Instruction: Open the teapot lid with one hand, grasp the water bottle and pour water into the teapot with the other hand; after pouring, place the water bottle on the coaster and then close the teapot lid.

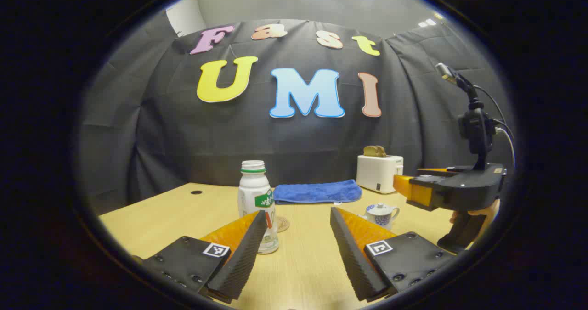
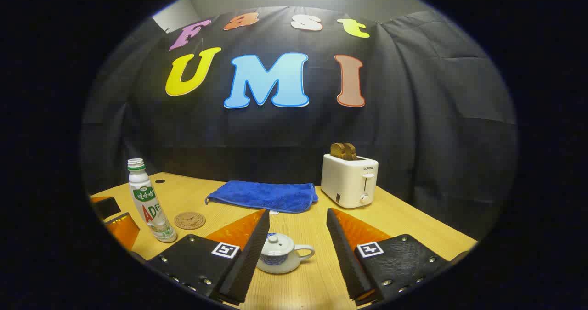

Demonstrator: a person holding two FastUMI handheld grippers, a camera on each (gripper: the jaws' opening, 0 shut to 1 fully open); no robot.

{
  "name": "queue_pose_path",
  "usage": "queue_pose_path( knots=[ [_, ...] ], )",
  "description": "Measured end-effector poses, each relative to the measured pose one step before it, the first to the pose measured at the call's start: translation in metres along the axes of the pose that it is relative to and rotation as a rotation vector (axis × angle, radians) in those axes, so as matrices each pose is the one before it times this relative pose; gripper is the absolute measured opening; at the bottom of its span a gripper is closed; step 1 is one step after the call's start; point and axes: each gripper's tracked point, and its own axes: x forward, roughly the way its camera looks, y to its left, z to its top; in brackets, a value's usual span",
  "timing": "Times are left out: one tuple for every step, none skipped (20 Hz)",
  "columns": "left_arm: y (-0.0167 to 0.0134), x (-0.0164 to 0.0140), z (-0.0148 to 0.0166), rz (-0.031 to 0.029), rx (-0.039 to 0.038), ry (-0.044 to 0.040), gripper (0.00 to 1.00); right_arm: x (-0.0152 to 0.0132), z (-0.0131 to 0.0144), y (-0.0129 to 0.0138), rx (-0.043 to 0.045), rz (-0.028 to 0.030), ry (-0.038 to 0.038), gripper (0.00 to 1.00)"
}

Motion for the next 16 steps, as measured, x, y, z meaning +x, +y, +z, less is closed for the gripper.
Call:
queue_pose_path(
  knots=[
    [-0.00037,-0.0008,0.00036,0.00023,0.00581,-0.003,0.98,0.00234,-0.00264,0.00164,-0.00311,0.0038,0.00661,0.75],
    [0.00012,0.00037,0.00143,-0.00014,0.00308,0.00009,0.98,0.00527,-0.00122,0.00367,-0.00379,0.00983,0.00316,0.69],
    [-0.001,-0.00055,-0.00095,-0.00227,0.0002,-0.00058,0.98,0.00572,-0.00377,0.00107,-0.00467,-0.00417,0.00774,0.69],
    [-0.00032,-0.00015,0.00067,-0.00271,-0.00155,-0.00008,0.98,0.00087,-0.00086,0.00458,0.00075,0.01356,0.00276,0.55],
    [0.00043,-0.00035,-0.00071,-0.00078,-0.00077,0.00051,0.98,0.00279,-0.00243,0.00341,-0.00241,0.00738,0.00767,0.51],
    [0.00078,0.00045,0.00051,0.00152,0.00039,0.0007,0.98,0.00282,-0.00228,0.0014,-0.00661,0.00353,0.00906,0.51],
    [0.00103,0.00001,-0.0009,0.00277,-0.00057,0.00073,0.98,0.00262,-0.00356,0.00237,-0.00448,0.00924,0.00955,0.51],
    [0.00129,-0.00009,0.00088,0.00217,-0.00241,0.00001,0.98,0.00196,-0.0035,0.00203,-0.00341,0.00503,0.0096,0.51],
    [0.00061,0.00062,-0.00186,0.00102,-0.00335,0.00132,0.98,0.00305,-0.00408,0.00245,-0.00182,0.00866,0.01158,0.51],
    [0.00078,0.00073,0.0001,0.001,-0.00357,0.00026,0.98,0.00285,-0.00317,0.00182,-0.00343,0.00408,0.01219,0.51],
    [0.00157,-0.00034,-0.00092,0.00212,-0.00381,0.00071,0.98,0.00279,-0.00456,0.00161,-0.00394,0.00383,0.01193,0.51],
    [0.00074,0.00022,0.00002,0.00104,-0.00244,0.00093,0.98,0.00165,-0.0031,0.00134,-0.00118,0.00449,0.00994,0.51],
    [0.0008,0.00076,-0.00134,0.0016,-0.00118,0.00194,0.98,0.0027,-0.00464,0.00217,-0.00115,0.00557,0.01323,0.51],
    [0.00189,0.00006,0.00031,0.00263,-0.00088,0.00082,0.98,0.00287,-0.00288,0.00117,-0.00082,0.00231,0.01129,0.51],
    [0.00087,-0.00002,-0.00163,0.00098,-0.00122,0.00163,0.98,0.00193,-0.00472,0.00107,-0.00052,0.00422,0.01282,0.51],
    [0.00032,0.00007,0.00021,0.00047,-0.00219,0.00035,0.98,0.00075,-0.00319,0.00125,-0.00074,0.00398,0.01001,0.51]
  ],
)
